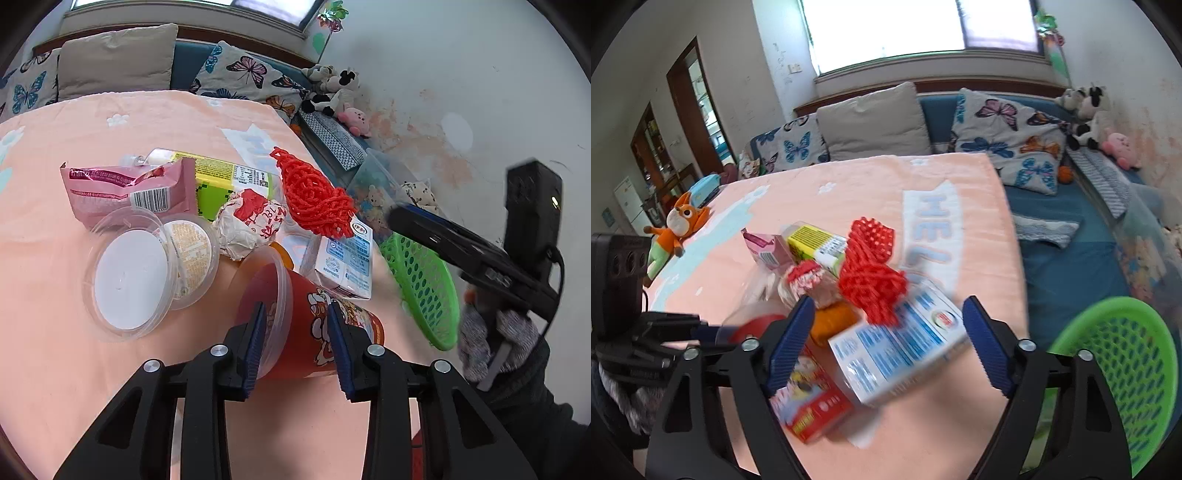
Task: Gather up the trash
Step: 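Grasp the red snack cup with the left gripper while the right gripper grasps the red mesh net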
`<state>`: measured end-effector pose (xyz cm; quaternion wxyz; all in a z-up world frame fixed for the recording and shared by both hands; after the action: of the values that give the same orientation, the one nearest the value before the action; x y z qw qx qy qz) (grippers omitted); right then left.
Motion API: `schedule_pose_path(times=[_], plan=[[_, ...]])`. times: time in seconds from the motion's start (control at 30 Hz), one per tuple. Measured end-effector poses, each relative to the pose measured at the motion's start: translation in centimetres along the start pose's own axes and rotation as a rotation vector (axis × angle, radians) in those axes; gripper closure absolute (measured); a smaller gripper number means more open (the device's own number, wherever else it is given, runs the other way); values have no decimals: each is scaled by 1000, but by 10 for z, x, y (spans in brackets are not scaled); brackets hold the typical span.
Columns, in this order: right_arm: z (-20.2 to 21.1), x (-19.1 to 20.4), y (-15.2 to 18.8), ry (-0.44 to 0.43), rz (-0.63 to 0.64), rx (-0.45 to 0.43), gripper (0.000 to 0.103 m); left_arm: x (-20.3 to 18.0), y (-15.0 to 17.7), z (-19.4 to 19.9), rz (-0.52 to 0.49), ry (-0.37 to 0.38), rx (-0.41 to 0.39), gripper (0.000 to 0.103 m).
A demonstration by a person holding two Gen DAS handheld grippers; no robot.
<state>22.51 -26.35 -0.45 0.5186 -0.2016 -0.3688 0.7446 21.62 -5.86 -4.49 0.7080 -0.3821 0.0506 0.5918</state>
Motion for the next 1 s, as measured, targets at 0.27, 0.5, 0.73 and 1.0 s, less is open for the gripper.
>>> schedule_pose_path(times=[0.27, 0.5, 0.73, 1.0], plan=[[-38, 4, -16, -30, 21, 43, 30, 4, -2, -1, 8, 12, 4, 70], [-62, -2, -12, -45, 10, 95, 44, 5, -3, -6, 11, 23, 23, 67], [-51, 0, -11, -61, 1, 64, 58, 3, -7, -14, 4, 34, 39, 62], [-9, 4, -9, -55, -12, -5, 59, -6, -1, -10, -24, 62, 43, 76]])
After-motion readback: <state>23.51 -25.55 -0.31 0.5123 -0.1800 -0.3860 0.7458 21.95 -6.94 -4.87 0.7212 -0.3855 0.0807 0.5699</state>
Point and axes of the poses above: each gripper's, at about its wrist camera, not at the fingertips, and z roughly against the way its jaws point, x to its left, y to its underside, the point moved 2 cm from there along -z, roughly the way its jaws point, and after that the axes turned 9 degrees about z, right-handed, at the moved point
